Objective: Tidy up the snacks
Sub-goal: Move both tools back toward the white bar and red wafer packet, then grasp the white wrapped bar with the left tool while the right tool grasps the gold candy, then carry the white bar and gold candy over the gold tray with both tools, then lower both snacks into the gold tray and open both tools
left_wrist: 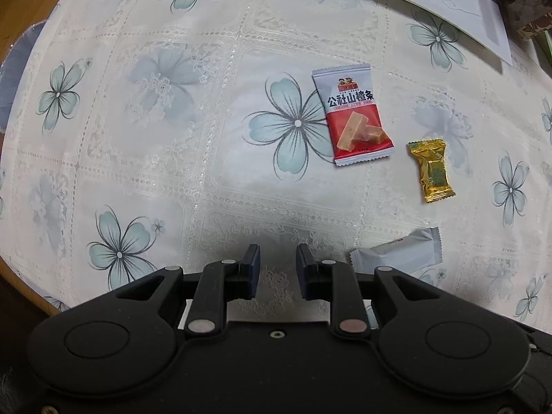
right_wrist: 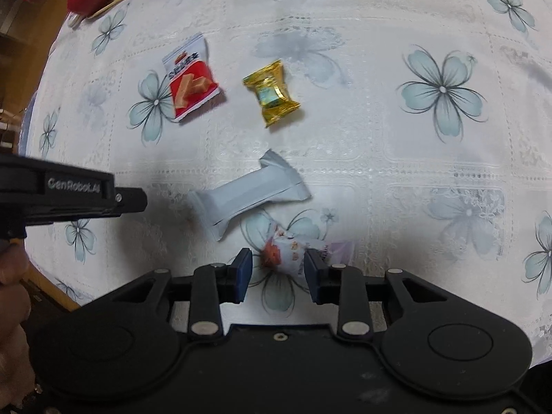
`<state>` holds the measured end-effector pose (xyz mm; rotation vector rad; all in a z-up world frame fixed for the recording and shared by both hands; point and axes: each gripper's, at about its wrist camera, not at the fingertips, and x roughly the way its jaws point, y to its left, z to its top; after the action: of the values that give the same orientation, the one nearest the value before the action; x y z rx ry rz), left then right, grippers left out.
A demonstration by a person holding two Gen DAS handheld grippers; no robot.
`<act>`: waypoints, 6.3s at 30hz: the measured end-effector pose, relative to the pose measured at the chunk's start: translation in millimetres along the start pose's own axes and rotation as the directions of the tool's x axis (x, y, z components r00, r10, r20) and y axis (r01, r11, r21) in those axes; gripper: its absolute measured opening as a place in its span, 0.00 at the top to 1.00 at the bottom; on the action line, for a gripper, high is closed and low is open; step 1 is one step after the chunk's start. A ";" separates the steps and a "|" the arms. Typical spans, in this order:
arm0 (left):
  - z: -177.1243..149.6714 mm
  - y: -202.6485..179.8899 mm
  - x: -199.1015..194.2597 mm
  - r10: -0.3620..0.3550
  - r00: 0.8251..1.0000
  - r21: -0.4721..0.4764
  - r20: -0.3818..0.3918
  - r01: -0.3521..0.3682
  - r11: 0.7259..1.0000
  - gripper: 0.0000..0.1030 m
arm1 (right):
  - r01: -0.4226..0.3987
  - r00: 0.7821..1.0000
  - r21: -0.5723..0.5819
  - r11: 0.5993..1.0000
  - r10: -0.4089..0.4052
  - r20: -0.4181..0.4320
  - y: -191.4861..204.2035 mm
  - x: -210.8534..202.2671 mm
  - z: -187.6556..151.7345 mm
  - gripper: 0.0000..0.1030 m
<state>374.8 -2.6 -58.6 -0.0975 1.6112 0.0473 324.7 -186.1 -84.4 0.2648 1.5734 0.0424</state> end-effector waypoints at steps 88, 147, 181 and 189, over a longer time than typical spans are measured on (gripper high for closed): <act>-5.2 2.7 3.7 -0.030 0.999 0.018 0.041 0.030 0.999 0.69 | 0.017 0.965 0.133 0.991 -0.051 0.256 17.3 -11.2 74.5 0.62; 0.4 -17.9 10.6 -0.070 0.995 0.011 0.078 0.069 0.998 0.75 | -0.045 0.985 0.145 0.988 0.020 0.171 -15.1 -30.4 44.2 0.80; -230.1 36.6 -76.3 -0.036 0.986 0.037 0.162 0.030 0.999 0.74 | -0.125 0.975 0.074 0.989 0.109 0.191 1.1 -116.1 -228.5 0.80; -229.6 40.9 -74.6 -0.071 0.982 0.029 0.173 0.067 0.997 0.68 | -0.095 0.977 0.038 0.995 0.086 0.196 20.2 -116.6 -234.5 0.80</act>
<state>145.6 19.7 24.5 -0.1283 1.4320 -0.0161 95.0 -156.6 39.7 0.3668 1.3683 0.0490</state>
